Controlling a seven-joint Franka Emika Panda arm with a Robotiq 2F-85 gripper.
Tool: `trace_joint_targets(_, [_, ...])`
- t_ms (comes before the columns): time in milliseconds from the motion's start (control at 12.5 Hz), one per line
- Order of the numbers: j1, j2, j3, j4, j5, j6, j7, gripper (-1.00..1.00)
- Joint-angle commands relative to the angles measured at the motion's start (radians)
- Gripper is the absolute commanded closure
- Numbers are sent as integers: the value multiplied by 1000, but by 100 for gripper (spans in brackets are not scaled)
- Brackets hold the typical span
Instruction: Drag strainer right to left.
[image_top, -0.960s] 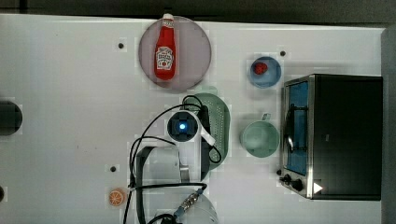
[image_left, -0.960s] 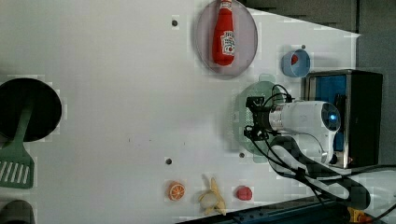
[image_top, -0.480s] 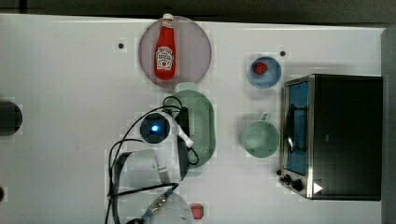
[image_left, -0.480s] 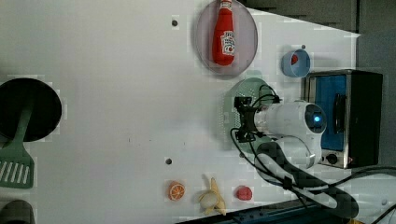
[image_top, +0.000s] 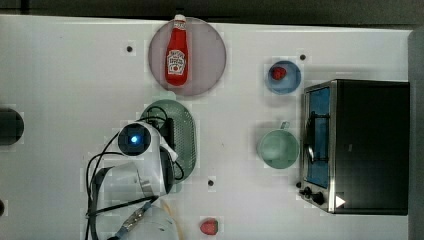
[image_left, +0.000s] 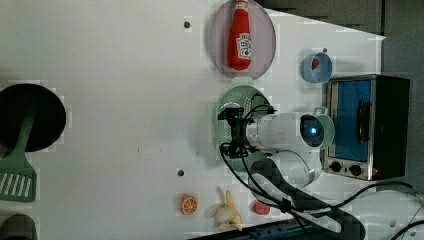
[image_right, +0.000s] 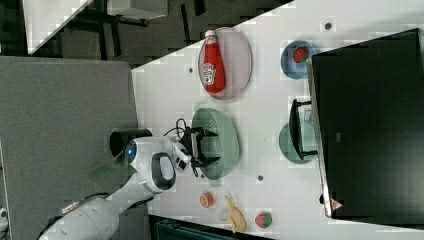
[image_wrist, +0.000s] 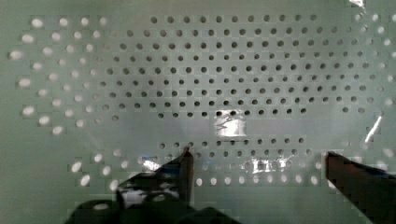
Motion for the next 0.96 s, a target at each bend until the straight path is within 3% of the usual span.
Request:
trace_joint_targets(80, [69,22,-7,70,4,-20,55,-100])
trace_joint_targets(960, [228,97,-9,226,19,-84,218,-100])
